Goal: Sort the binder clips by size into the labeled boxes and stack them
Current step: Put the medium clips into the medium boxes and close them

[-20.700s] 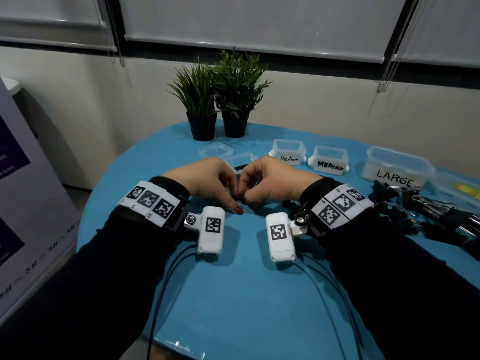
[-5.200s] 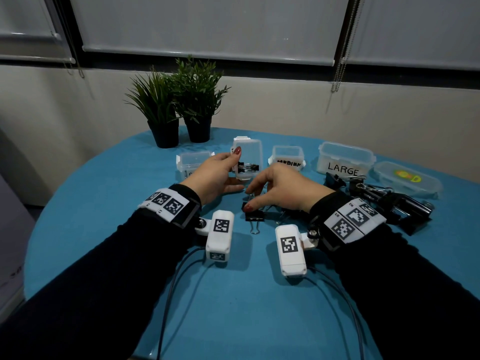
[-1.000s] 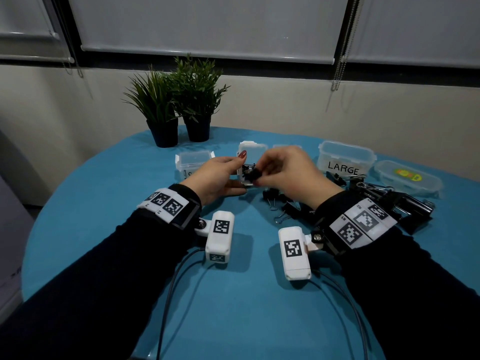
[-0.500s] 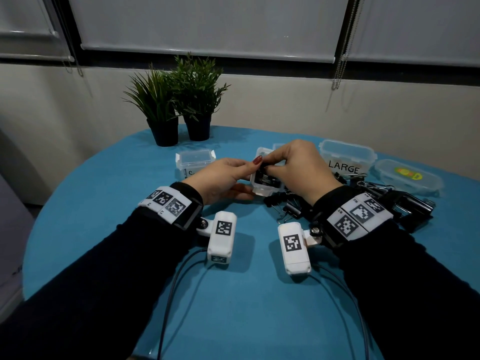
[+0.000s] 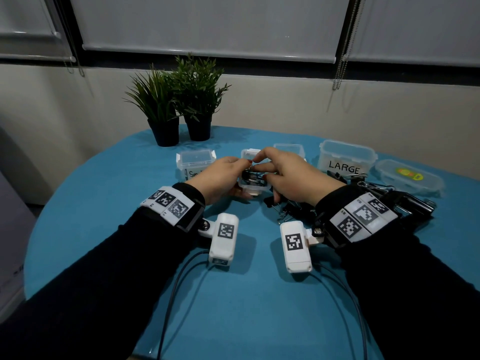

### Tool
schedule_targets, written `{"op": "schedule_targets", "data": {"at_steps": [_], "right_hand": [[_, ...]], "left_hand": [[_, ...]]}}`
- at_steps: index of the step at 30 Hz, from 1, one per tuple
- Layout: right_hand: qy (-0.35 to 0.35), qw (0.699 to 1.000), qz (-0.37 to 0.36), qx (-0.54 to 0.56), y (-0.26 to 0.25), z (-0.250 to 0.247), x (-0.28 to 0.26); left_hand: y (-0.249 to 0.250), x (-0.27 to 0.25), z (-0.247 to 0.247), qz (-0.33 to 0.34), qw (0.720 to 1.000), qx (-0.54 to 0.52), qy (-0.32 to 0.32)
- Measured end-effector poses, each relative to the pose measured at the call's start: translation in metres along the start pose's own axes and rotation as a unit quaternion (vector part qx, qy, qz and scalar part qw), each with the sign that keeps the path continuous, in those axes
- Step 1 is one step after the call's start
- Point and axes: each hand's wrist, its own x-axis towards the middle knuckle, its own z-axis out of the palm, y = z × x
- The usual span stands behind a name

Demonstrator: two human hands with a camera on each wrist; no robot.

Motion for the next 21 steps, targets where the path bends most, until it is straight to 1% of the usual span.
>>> {"op": "schedule_targets", "data": {"at_steps": [2, 6, 8, 9, 11, 13, 15, 16, 17, 18, 19, 21], "right_hand": [[0.004, 1.0, -0.006, -0.014, -0.001, 0.0, 0.001], [0.008, 0.999, -0.015, -0.034, 0.002, 0.002, 0.005], [0.014, 0.999, -0.024, -0.017, 0.008, 0.004, 0.005], [0.024, 0.999, -0.036, 0.013, 0.01, 0.006, 0.006], [0.068, 0.99, -0.052, 0.108, 0.013, 0.007, 0.005], [0.132, 0.973, -0.046, 0.182, 0.014, 0.004, 0.005], [0.195, 0.962, -0.028, 0.187, 0.013, 0.001, 0.006], [0.21, 0.963, -0.011, 0.166, 0.014, -0.001, 0.006], [0.199, 0.971, 0.012, 0.134, 0.014, -0.004, 0.006], [0.163, 0.982, 0.039, 0.088, 0.014, -0.006, 0.004], [0.114, 0.991, 0.066, 0.036, 0.013, -0.007, 0.002], [0.029, 0.993, 0.108, -0.041, 0.009, -0.008, -0.005]], "left_hand": [[0.001, 0.001, 0.0, 0.001, 1.0, -0.012, 0.007], [0.0, 0.002, 0.0, -0.006, 0.999, -0.038, 0.0], [0.0, 0.003, 0.0, -0.002, 0.999, -0.051, 0.0], [0.001, 0.003, 0.0, -0.001, 0.999, -0.052, 0.003], [0.0, 0.005, 0.0, -0.004, 0.999, -0.045, 0.02], [-0.001, 0.008, -0.002, -0.002, 0.999, -0.032, 0.04], [-0.002, 0.011, -0.005, 0.0, 0.998, -0.033, 0.056], [-0.002, 0.011, -0.006, -0.001, 0.997, -0.037, 0.062], [-0.002, 0.012, -0.007, -0.003, 0.997, -0.042, 0.067], [-0.002, 0.012, -0.008, -0.006, 0.996, -0.047, 0.072], [-0.002, 0.012, -0.008, -0.009, 0.996, -0.052, 0.078], [-0.002, 0.013, -0.009, -0.013, 0.994, -0.071, 0.083]]}}
